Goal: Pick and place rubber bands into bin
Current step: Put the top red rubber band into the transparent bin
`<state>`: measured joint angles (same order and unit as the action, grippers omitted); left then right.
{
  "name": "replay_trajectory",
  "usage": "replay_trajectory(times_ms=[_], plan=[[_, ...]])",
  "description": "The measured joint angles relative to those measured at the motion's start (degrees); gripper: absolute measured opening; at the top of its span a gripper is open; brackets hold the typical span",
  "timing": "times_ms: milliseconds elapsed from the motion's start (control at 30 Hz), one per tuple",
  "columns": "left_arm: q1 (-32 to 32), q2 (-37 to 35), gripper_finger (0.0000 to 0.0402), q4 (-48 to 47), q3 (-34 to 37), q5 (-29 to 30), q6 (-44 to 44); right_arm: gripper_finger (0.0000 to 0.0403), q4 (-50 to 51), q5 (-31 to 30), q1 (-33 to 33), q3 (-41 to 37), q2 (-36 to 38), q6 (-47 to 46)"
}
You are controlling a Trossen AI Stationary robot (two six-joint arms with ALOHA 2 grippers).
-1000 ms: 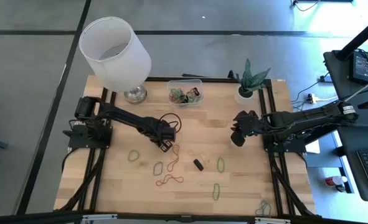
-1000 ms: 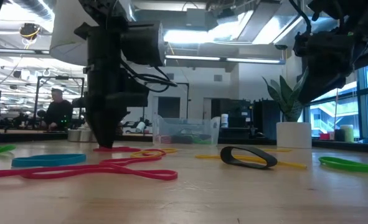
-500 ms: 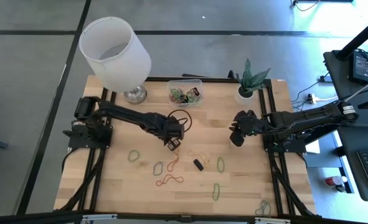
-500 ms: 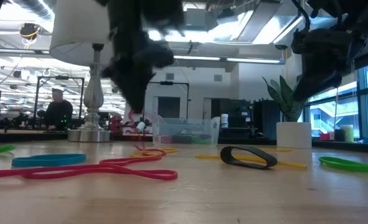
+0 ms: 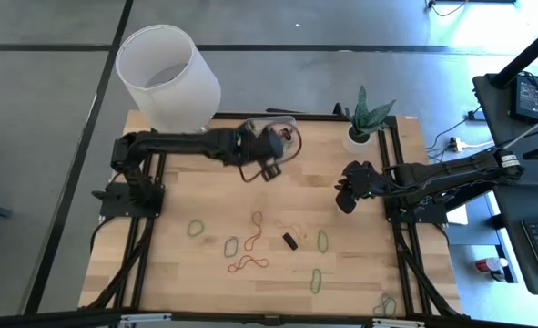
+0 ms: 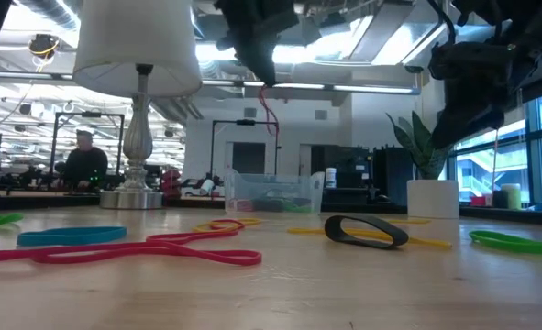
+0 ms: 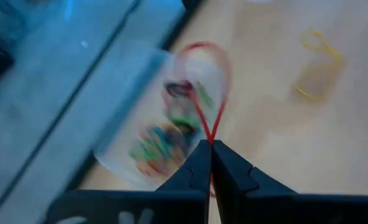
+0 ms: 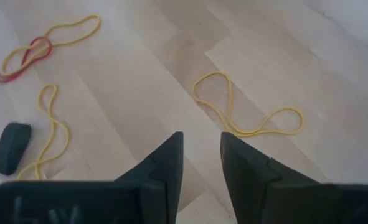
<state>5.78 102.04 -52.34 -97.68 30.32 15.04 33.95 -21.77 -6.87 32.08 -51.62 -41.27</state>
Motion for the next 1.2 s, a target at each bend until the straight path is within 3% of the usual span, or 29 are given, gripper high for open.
replay_trajectory(times_ms=[233,467,733,967,1200], plan=[[10.3,0.7,0.0002,9.6,-0.7,-4.9,-10.6,0.0110,-0.2,-0.5,0.0,0.0,0.0,-3.8],[16.7,6.4,0.0003,12.3,-0.6,-9.9,-16.4,0.0110,-0.4,-1.3,0.0,0.0,0.0,-9.6],[18.6,15.4,0.0003,16.2,-0.6,-11.5,-19.3,0.0110,-0.5,-1.3,0.0,0.0,0.0,-14.4],[19.1,19.4,0.0005,15.8,-0.6,-18.1,-18.9,0.0110,-0.5,-4.2,0.0,0.0,0.0,-17.1],[19.1,19.9,0.0051,14.4,-0.6,-21.0,-18.9,0.0110,-0.5,-4.5,0.0,0.0,0.0,-17.1]])
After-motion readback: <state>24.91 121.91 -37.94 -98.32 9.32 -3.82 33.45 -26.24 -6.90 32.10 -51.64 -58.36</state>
